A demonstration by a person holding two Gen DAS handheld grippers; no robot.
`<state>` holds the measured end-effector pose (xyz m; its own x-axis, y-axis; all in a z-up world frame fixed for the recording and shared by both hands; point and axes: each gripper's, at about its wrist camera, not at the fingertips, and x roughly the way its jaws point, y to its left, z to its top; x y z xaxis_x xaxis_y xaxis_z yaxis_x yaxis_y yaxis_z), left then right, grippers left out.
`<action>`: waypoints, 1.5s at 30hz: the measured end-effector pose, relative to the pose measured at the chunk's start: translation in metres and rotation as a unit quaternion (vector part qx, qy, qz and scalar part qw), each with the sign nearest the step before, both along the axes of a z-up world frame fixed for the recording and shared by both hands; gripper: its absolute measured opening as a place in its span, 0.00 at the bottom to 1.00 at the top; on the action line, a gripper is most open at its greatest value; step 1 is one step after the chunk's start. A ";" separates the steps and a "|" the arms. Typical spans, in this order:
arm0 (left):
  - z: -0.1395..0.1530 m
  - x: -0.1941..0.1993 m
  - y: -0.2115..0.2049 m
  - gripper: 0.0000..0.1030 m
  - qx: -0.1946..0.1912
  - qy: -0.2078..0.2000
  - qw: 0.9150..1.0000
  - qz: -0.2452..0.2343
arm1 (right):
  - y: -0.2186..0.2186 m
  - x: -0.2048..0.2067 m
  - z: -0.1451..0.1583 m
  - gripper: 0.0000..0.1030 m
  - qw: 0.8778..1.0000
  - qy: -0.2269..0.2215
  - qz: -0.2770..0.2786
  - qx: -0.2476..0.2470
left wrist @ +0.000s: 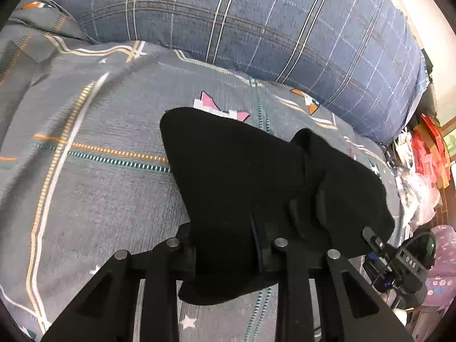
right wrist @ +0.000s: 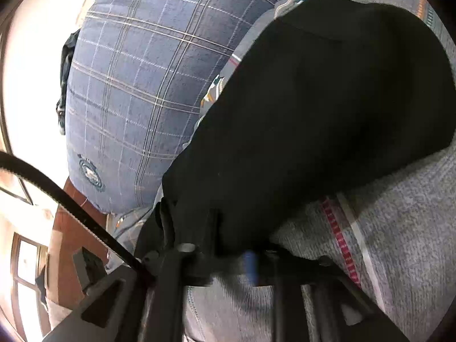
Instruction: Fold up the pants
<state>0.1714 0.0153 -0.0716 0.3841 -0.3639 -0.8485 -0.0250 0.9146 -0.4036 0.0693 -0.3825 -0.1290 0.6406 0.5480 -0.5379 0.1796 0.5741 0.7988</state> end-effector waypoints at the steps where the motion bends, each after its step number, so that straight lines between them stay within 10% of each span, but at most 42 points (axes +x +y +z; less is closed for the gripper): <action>1: 0.005 -0.004 0.004 0.25 -0.003 -0.002 1.000 0.001 | 0.002 -0.003 0.004 0.13 1.000 -0.005 0.006 -0.007; 9: -0.002 -0.024 0.024 0.28 -0.015 0.008 1.000 0.006 | 0.027 -0.021 0.027 0.11 0.998 -0.025 0.044 -0.045; 15: -0.004 -0.042 0.057 0.30 -0.071 0.010 0.997 0.036 | 0.016 -0.040 0.019 0.45 0.998 -0.011 0.031 -0.048; 21: 0.035 -0.061 0.069 0.35 -0.048 -0.059 0.997 0.031 | 0.015 -0.056 0.044 0.47 0.997 -0.043 0.043 -0.043; 27: 0.005 -0.049 0.037 0.35 -0.045 -0.039 0.998 0.010 | 0.080 -0.007 0.061 0.47 0.985 -0.062 0.152 0.055; 39: -0.019 -0.050 0.026 0.37 -0.028 -0.053 0.998 0.004 | 0.184 0.093 0.007 0.49 0.968 0.029 0.248 0.028; 45: -0.018 -0.058 0.017 0.58 -0.033 -0.083 0.996 -0.017 | 0.160 0.096 -0.012 0.14 0.980 0.042 0.195 -0.026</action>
<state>0.1130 0.0325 -0.0900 0.5038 -0.4318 -0.7481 0.0767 0.8851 -0.4591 0.1654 -0.2225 -0.1412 0.3411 0.7128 -0.6128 0.0026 0.6512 0.7589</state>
